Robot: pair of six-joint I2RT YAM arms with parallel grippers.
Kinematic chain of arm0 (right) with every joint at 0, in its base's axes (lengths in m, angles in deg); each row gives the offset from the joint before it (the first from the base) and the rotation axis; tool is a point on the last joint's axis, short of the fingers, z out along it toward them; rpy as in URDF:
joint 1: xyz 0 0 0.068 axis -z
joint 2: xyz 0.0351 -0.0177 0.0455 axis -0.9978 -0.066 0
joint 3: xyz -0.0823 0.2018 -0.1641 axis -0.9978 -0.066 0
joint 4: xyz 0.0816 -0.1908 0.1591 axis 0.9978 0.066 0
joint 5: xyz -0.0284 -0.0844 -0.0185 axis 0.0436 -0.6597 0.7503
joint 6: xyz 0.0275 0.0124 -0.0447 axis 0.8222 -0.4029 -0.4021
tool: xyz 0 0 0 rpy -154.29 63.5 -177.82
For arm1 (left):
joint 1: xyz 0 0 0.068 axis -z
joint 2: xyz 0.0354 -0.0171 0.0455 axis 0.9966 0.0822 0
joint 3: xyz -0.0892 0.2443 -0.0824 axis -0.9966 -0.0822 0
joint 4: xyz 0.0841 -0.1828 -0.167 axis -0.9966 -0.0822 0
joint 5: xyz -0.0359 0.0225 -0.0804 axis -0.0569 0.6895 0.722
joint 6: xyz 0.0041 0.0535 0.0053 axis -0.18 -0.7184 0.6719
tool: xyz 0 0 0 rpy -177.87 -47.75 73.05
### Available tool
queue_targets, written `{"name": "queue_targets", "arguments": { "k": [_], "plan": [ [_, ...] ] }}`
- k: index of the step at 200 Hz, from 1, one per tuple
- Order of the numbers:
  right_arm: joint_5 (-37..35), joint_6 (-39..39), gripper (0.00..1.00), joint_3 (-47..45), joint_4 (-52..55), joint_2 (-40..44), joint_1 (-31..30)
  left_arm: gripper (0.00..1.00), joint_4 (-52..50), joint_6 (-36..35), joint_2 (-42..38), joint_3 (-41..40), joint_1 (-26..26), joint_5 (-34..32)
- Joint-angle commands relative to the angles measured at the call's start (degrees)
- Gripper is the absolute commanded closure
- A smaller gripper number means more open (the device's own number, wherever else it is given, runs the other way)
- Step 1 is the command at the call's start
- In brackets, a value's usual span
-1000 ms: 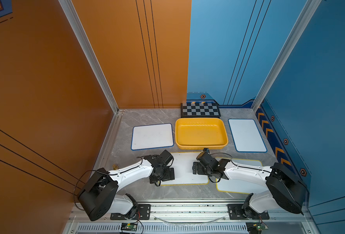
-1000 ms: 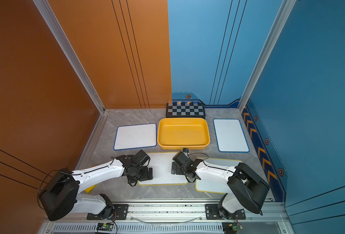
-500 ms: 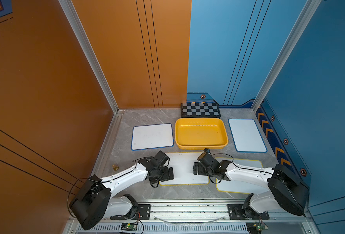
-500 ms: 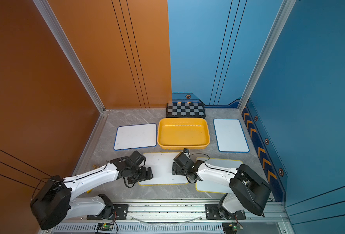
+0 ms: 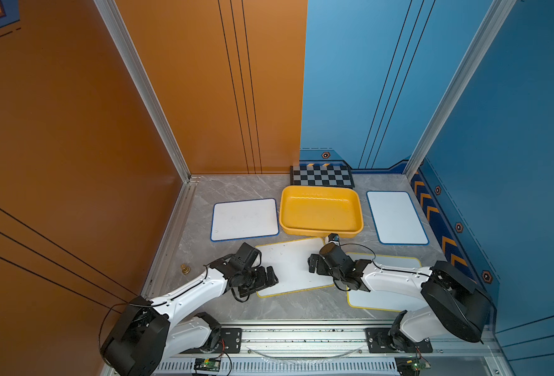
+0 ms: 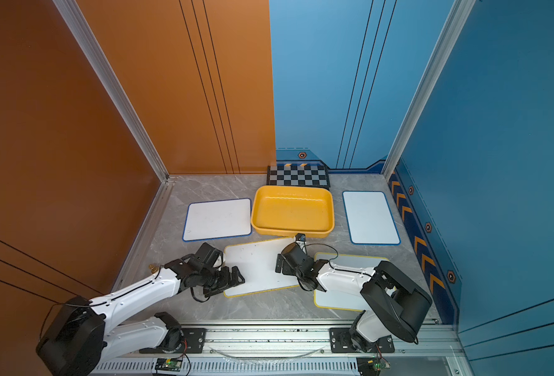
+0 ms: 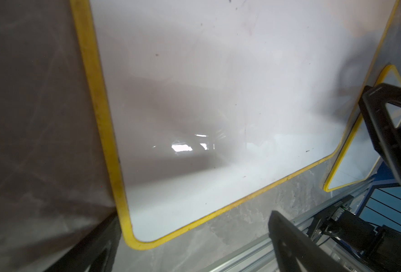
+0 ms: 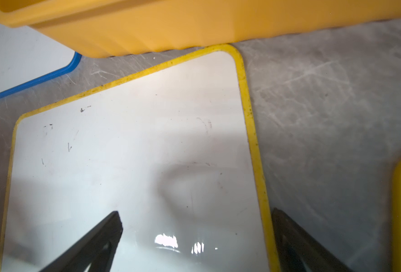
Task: Put the whiteboard into the storage box
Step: Pick up the whiteboard at the center of the board.
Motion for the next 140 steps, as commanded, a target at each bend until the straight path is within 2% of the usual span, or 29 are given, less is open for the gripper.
{"name": "queue_targets", "arguments": {
  "k": [1, 59, 82, 104, 140],
  "plan": [
    [29.11, 6.83, 0.00, -4.97, 3.37, -6.80, -4.45, 0.02, 17.60, 0.68, 2.07, -5.25, -0.38, 12.36],
    [25.27, 9.97, 0.00, -7.61, 7.75, -0.96, -7.81, 0.01, 18.80, 2.50, -1.93, -8.46, -4.21, 11.52],
    [24.12, 10.35, 0.00, -8.13, 9.06, 1.53, -8.19, 0.04, 19.28, 3.09, -3.47, -8.85, -4.94, 12.38],
    [23.88, 10.50, 0.00, -8.41, 9.08, 2.18, -8.45, 0.12, 19.25, 3.67, -5.00, -9.21, -5.32, 13.15],
    [23.24, 10.25, 0.00, -8.40, 10.20, 2.19, -8.38, 0.13, 13.99, 3.11, -8.63, -8.88, -5.75, 11.68]
  ]
}}
